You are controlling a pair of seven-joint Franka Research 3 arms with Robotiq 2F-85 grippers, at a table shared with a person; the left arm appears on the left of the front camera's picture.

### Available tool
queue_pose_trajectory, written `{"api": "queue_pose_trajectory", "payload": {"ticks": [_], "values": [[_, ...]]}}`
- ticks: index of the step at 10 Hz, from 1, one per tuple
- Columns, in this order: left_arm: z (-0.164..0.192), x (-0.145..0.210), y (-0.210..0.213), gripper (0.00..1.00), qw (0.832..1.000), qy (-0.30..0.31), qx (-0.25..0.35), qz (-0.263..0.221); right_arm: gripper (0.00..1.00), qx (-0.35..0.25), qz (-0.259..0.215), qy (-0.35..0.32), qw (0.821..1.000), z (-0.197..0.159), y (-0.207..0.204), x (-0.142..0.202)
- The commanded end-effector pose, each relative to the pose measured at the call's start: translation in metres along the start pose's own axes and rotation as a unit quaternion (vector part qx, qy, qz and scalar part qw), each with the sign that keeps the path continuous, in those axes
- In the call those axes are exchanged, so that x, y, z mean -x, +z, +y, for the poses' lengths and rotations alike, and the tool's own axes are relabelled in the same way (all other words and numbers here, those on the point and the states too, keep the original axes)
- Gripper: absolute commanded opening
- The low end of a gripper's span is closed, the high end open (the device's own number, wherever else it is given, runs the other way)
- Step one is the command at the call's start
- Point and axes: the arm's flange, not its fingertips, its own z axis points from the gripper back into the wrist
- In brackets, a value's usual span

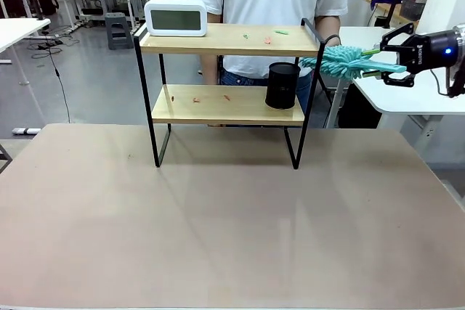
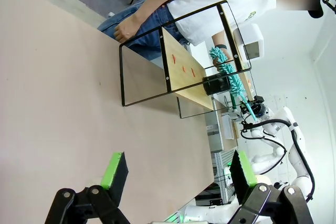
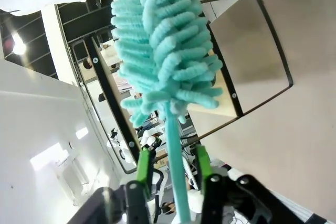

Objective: Clean the shelf.
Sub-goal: Pick up the Duster from the human.

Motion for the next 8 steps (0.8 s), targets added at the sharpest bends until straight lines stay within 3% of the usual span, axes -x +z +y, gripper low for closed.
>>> {"api": "queue_pose_trajectory", "payload": {"ticks": [1, 6, 8], "values": [[-0.001, 0.002, -0.002, 1.0, 1.0, -0.011, 0.009, -0.007, 0.0, -0.004, 0.004, 0.005, 1.0, 0.001, -0.004, 0.001], [-0.001, 0.002, -0.002, 1.0, 1.0, -0.011, 0.009, -0.007, 0.0, 0.004, 0.01, 0.006, 1.0, 0.0, -0.001, 0.001], [-0.001, 0.002, -0.002, 1.0, 1.0, -0.011, 0.009, -0.007, 0.0, 0.021, 0.013, 0.061, 0.998, 0.013, 0.027, 0.026]]}}
